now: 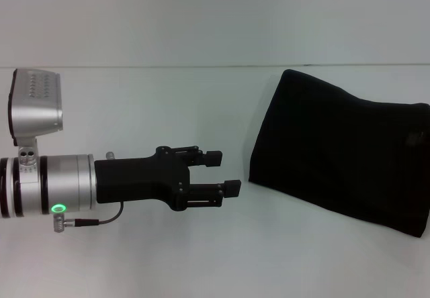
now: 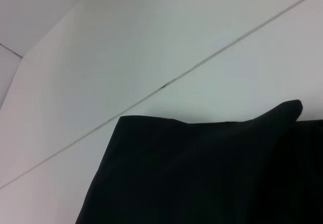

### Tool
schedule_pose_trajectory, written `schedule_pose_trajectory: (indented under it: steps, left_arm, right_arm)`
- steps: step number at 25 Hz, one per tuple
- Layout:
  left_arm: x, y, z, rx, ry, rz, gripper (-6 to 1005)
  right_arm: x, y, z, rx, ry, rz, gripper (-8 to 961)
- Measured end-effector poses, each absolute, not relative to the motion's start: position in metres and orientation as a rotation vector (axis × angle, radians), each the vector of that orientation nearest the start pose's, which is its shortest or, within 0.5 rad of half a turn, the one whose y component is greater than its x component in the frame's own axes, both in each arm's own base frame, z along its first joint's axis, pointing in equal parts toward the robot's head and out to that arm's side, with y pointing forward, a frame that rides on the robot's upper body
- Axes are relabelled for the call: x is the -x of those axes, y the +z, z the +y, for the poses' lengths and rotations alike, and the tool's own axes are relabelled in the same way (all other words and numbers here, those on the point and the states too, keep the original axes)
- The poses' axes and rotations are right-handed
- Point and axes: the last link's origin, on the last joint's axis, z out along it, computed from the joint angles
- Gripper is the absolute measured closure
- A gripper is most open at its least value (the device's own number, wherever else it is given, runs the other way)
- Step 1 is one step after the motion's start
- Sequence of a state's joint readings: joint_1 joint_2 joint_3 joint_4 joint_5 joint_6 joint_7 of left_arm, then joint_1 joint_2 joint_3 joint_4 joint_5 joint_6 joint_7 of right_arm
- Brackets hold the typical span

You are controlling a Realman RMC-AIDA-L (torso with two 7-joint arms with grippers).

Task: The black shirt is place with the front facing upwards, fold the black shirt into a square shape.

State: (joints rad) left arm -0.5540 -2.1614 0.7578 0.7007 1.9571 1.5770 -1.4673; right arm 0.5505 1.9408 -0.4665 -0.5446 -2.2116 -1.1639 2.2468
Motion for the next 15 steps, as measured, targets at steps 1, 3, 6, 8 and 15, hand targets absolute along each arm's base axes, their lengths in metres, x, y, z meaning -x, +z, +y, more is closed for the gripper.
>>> schedule_pose_trajectory:
  steps: [1,3,6,8,15]
  left_arm:
    - [0.222,-0.03,0.327,2.803,-0.828,-0.66,241]
    - [0.222,-0.03,0.327,2.805,-0.829,-0.659,240]
    - [0.222,-0.03,0.326,2.811,-0.833,-0.66,240]
    - [0.222,-0.03,0.325,2.812,-0.835,-0.66,240]
    - [0.221,-0.029,0.325,2.817,-0.846,-0.661,240]
  right_arm:
    - [-0.357,0.066,0.366,1.813,0.621,1.758,633]
    - [-0.362,0.069,0.363,1.783,0.638,1.766,588]
    - [-0.369,0.076,0.358,1.728,0.679,1.775,519]
    - [-0.374,0.082,0.354,1.692,0.708,1.782,474]
    - [-0.383,0.111,0.337,1.63,0.928,1.636,232]
